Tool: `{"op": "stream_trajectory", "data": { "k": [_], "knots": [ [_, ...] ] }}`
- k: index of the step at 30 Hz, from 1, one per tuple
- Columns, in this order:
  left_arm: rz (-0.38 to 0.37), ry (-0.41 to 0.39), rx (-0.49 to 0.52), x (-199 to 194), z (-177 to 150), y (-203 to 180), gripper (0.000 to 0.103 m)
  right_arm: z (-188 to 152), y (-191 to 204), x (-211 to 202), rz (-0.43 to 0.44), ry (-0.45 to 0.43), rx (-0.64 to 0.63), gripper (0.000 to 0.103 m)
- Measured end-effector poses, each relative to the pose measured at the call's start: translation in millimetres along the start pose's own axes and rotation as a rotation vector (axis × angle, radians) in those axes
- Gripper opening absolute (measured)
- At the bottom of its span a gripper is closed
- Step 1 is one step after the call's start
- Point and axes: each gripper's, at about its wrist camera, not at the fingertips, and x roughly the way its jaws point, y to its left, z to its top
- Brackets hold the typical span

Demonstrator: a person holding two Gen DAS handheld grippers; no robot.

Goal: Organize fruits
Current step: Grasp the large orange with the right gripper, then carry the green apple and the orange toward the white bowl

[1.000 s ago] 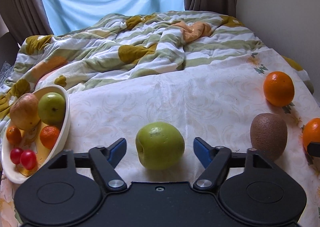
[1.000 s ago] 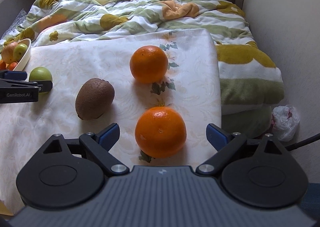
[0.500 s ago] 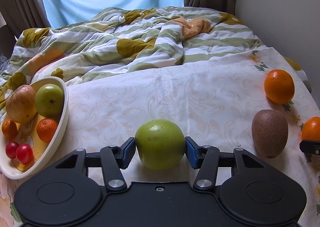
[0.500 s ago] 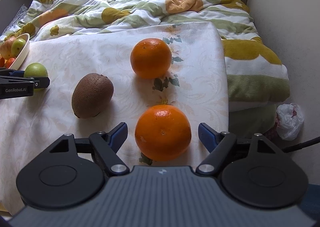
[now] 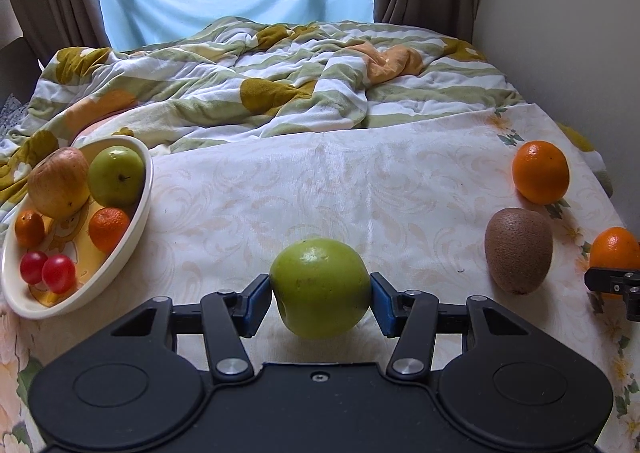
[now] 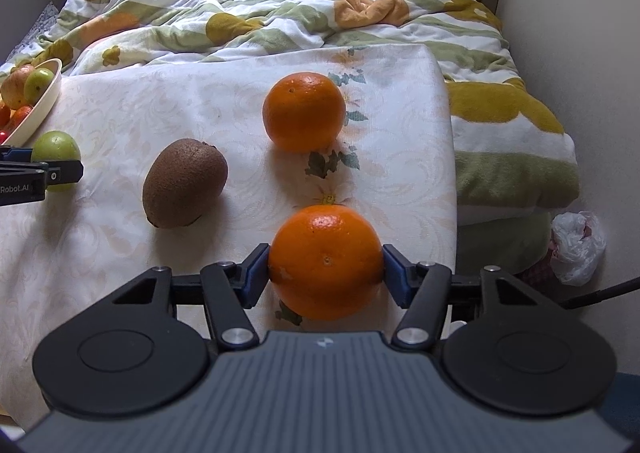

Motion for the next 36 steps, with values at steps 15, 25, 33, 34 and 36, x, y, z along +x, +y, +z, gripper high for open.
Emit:
{"op": "stream_trajectory", "data": {
  "k": [15, 25, 33, 34, 36],
  "knots": [
    [-0.007, -0.107, -0.086, -80, -23, 0, 0.057, -5, 13, -61, 0.031, -0.077, -0.036, 0.074],
    [0.022, -0.164, -0.149, -127, -36, 18, 0.057, 1, 41, -100, 0.084, -0.133, -0.102, 0.074],
    [0.059, -0.207, -0.195, -154, -38, 56, 0.057, 14, 85, -116, 0.153, -0.151, -0.17, 0.074],
    [0.064, -0.209, -0.197, -155, -37, 64, 0.057, 15, 92, -117, 0.158, -0.153, -0.178, 0.074],
    [0.069, -0.21, -0.197, -156, -36, 78, 0.057, 20, 108, -118, 0.171, -0.158, -0.191, 0.074]
  ]
}}
